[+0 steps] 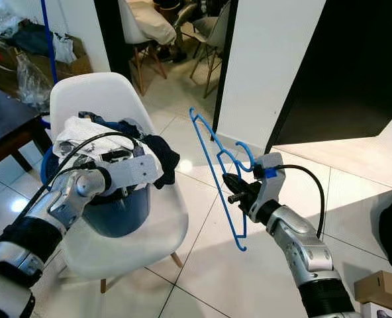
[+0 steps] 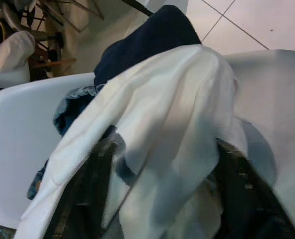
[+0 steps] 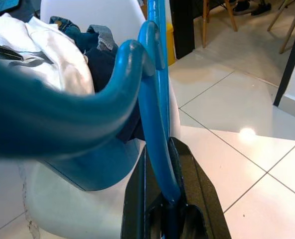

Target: Hang hanger

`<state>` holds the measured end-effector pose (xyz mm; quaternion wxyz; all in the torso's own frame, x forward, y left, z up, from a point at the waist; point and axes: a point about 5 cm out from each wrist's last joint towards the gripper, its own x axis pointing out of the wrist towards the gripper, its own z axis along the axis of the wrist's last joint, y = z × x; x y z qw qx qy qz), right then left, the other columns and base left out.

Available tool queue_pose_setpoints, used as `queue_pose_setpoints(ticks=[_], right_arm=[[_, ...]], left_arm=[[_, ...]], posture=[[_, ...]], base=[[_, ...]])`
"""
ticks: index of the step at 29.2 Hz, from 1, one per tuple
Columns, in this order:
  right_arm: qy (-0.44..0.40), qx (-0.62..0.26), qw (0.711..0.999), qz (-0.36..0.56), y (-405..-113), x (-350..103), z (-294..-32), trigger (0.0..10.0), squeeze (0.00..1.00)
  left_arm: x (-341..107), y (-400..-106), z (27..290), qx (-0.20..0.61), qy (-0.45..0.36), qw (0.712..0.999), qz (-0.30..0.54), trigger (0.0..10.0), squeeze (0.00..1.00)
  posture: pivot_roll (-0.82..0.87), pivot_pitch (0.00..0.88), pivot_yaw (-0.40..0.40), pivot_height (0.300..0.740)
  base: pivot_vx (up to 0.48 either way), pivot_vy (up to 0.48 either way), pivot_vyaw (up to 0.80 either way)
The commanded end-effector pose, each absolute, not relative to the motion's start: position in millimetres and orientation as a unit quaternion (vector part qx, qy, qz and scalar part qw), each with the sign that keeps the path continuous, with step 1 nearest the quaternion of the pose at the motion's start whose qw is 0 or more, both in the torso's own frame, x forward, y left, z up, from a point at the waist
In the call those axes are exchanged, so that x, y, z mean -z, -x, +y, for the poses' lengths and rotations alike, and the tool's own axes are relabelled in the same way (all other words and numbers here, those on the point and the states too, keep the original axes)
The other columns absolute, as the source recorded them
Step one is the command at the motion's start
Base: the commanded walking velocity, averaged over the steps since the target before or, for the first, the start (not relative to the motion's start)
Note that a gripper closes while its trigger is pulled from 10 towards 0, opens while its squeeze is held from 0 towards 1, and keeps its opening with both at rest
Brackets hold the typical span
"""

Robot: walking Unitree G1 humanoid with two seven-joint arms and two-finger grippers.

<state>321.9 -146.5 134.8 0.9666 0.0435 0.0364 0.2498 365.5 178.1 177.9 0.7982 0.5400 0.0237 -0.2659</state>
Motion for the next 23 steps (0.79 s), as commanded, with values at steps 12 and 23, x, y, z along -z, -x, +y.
queue_pose_setpoints(ticks=[12,23], right_arm=[[-0.055,-0.246,0.967,0.042,-318,-135,-148,10.0,0.0],[-0.056,-0.246,0.967,0.046,-319,-133,-148,10.0,0.0]], left_arm=[[-172,-369,182,0.259,-0.543,0.799,0.019,0.0,0.0],[-294,-380,210,0.119,-0.343,0.92,-0.148,0.0,0.0]], posture=[[-0.04,0.176,-0.025,0.74],[-0.03,0.148,-0.029,0.74]], base=[[0.0,0.0,0.0],[0.0,0.0,0.0]])
